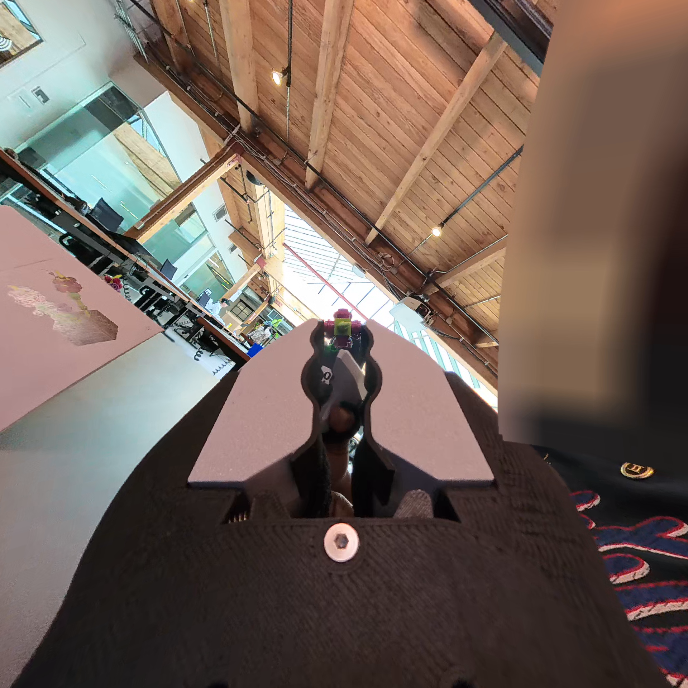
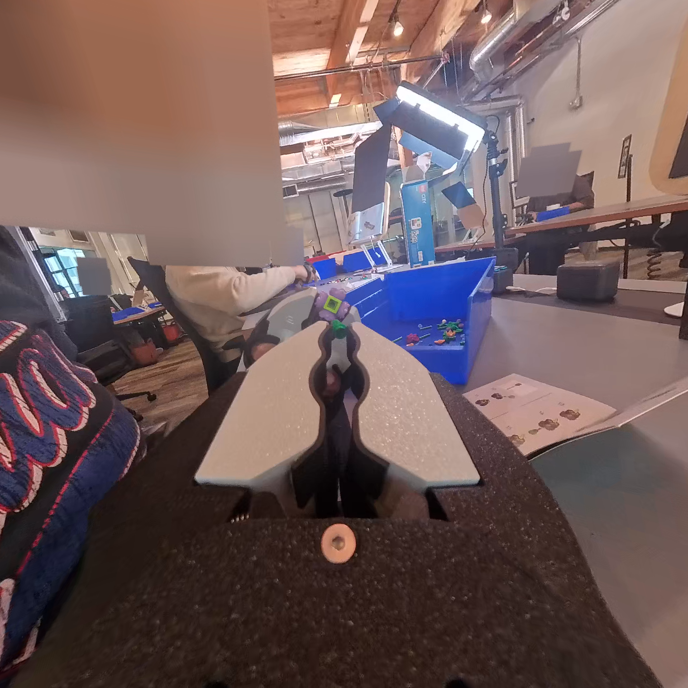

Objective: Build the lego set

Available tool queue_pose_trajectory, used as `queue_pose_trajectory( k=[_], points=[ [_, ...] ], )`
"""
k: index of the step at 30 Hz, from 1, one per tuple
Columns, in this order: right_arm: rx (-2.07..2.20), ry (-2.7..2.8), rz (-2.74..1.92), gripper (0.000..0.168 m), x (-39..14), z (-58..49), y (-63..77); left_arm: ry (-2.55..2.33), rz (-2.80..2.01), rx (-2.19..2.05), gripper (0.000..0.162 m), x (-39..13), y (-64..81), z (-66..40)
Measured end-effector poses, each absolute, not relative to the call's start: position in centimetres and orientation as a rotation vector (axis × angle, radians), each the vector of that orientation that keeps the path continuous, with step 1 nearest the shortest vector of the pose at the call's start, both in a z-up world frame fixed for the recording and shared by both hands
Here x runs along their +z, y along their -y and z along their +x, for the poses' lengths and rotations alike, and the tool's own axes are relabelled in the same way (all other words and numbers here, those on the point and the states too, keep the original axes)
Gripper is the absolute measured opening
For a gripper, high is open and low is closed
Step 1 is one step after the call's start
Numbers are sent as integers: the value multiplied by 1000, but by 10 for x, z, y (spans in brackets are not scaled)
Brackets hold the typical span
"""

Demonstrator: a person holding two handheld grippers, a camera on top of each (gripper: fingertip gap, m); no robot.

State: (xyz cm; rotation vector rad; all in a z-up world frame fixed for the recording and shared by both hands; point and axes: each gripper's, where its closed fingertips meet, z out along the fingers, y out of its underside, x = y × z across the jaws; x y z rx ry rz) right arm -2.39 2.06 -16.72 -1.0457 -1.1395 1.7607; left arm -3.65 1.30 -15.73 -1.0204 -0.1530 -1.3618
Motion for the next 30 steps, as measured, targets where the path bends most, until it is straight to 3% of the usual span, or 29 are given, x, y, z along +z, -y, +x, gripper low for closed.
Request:
queue_pose_trajectory(
  k=[30],
  points=[
    [1611,1220,-905,7,-161,-32,-15,188,-1046,-1442,18,-161,-16,-36]
  ],
)
